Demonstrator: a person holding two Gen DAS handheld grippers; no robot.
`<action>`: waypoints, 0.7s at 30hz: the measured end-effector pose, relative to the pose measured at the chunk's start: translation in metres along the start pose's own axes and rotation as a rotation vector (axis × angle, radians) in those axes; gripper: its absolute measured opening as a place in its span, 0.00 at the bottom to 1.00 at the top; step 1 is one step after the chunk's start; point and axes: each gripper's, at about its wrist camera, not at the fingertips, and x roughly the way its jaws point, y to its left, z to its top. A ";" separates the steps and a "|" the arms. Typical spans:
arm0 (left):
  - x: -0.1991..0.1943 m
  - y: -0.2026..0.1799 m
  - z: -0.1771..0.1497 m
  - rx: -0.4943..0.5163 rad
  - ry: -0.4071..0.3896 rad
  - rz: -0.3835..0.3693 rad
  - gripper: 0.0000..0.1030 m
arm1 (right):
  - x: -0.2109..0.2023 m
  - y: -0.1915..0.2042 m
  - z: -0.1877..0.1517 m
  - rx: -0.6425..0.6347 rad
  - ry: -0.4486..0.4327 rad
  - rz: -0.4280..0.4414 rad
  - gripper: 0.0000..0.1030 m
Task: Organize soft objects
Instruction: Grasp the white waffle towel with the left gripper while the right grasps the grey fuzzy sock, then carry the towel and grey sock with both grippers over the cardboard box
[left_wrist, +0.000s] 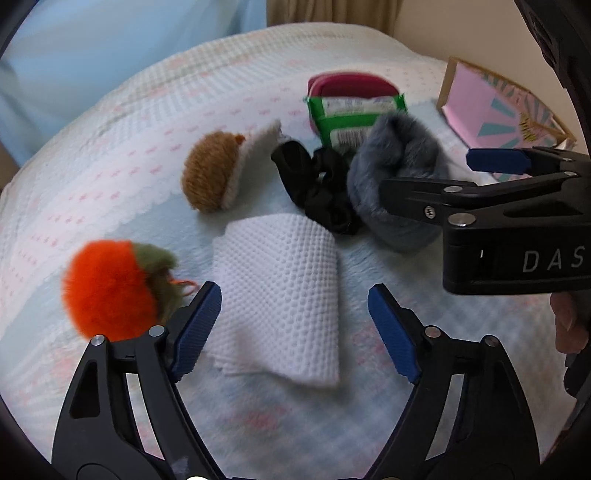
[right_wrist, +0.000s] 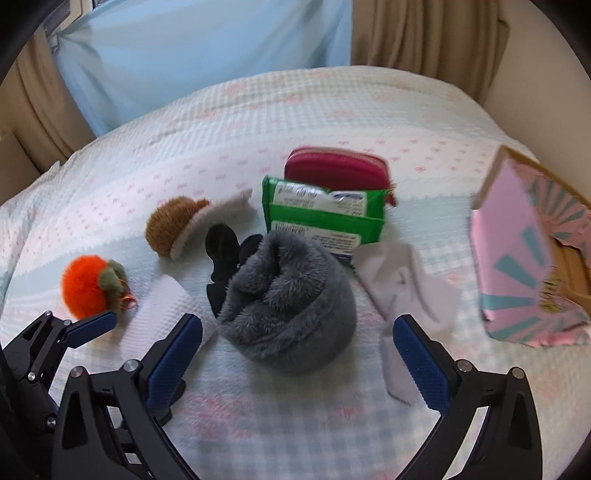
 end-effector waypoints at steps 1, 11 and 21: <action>0.007 0.000 -0.001 -0.005 0.011 0.002 0.74 | 0.006 0.001 0.001 -0.009 0.002 0.008 1.00; 0.017 0.012 0.000 -0.067 0.017 0.059 0.32 | 0.036 -0.002 0.004 -0.044 0.028 0.085 0.75; 0.015 0.027 0.001 -0.120 0.022 0.063 0.10 | 0.035 0.002 0.000 -0.043 0.030 0.117 0.48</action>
